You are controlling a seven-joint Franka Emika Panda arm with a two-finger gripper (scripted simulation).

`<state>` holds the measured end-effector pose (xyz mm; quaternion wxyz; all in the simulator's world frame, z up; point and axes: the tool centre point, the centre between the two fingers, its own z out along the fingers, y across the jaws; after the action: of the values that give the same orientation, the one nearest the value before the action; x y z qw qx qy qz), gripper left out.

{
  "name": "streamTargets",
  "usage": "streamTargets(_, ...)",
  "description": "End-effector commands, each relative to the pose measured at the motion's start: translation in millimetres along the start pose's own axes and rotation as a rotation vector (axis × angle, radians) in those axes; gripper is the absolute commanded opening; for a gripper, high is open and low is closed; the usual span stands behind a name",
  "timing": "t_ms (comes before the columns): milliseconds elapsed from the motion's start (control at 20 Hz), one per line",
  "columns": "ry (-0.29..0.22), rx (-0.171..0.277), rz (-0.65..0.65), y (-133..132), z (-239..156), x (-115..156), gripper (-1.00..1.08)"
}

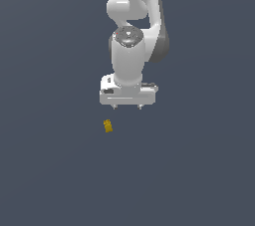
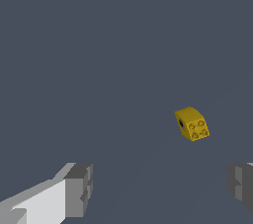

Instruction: Pick up the object and move it to a goal position.

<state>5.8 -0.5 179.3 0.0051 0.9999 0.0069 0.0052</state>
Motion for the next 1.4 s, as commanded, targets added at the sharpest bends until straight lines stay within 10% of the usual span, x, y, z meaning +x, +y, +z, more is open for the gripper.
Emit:
streamTargets(0,0.0,0.0,0.0,0.0,0.0,0.0,1.0)
streamTargets(1350,0.017,-0.006,-0.159,24.4,27.1,8.6,1.0)
